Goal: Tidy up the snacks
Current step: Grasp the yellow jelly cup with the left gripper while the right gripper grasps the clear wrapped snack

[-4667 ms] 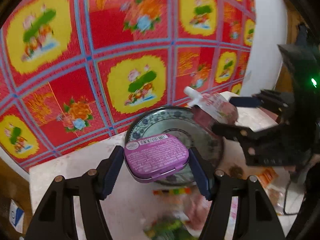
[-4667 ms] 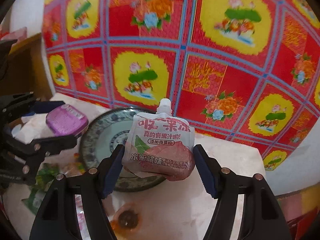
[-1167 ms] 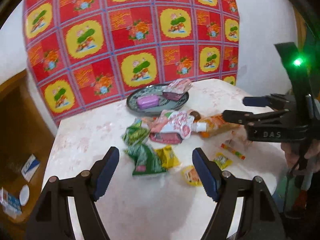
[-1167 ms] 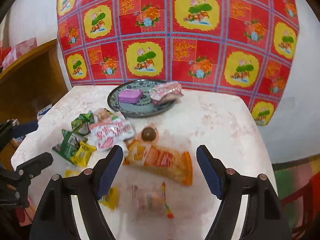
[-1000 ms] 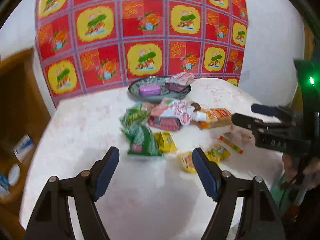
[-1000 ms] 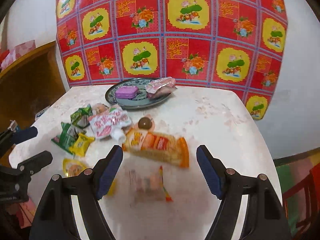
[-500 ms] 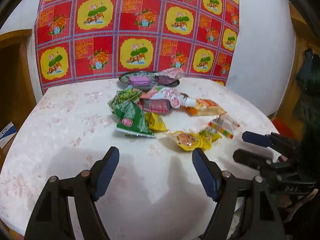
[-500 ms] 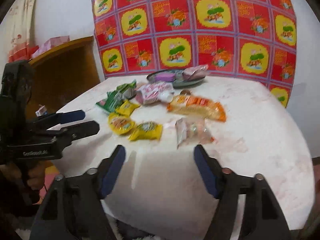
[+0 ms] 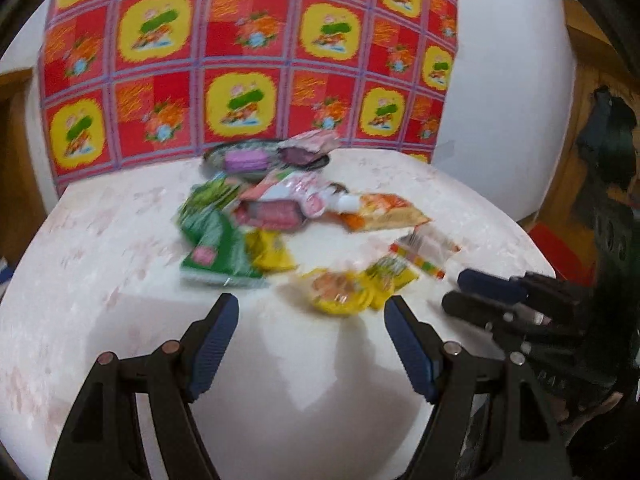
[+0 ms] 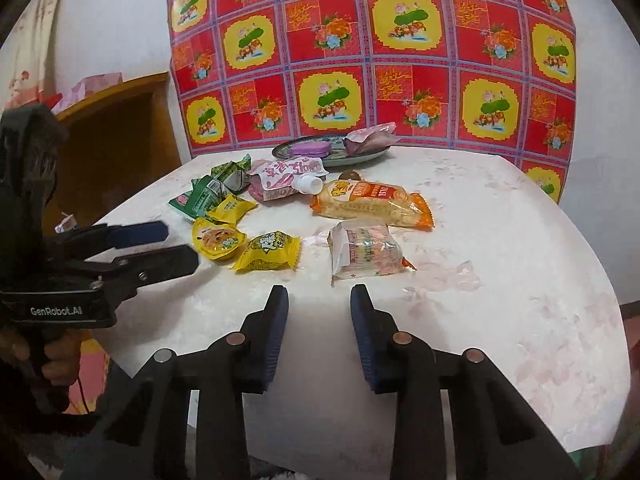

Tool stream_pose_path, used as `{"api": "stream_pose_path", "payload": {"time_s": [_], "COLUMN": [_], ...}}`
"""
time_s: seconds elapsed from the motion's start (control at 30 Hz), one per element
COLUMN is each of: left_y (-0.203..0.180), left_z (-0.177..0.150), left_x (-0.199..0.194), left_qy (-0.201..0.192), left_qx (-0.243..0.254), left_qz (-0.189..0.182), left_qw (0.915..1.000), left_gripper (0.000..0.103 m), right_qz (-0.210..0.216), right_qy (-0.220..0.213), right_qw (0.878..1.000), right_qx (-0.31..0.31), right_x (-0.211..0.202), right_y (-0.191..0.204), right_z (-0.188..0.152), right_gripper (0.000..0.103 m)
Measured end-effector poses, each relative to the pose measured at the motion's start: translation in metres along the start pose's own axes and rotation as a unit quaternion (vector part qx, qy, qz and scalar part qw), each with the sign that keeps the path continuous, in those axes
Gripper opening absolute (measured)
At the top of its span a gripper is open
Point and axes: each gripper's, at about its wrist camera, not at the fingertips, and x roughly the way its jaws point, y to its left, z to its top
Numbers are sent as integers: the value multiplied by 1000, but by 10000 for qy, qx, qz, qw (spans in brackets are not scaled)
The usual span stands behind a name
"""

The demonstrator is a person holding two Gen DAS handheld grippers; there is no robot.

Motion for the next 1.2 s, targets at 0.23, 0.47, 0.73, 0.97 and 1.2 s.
{"api": "stream_pose_path", "payload": {"time_s": [0.23, 0.47, 0.73, 0.97, 1.2], "left_y": [-3, -4, 6, 22, 26], "left_z": [13, 10, -8, -17, -20], "left_x": [27, 34, 6, -3, -4], "left_qy": [297, 327, 213, 116, -38], "left_qx": [108, 225, 177, 23, -27], "left_qz": [-63, 54, 241, 292, 337], "left_qw": [9995, 9992, 9993, 9995, 9994], "left_gripper": [69, 47, 46, 48, 49], "right_qz": [-117, -42, -71, -166, -590], "right_qy": [-77, -183, -265, -278, -236], "right_qw": [9999, 9998, 9996, 9994, 9980], "right_qx": [-17, 61, 20, 102, 8], "right_x": [-7, -10, -10, -8, -6], "right_y": [-5, -11, -8, -6, -14], "right_z": [-5, -8, -11, -11, 14], "right_gripper": [34, 34, 34, 36, 51]}}
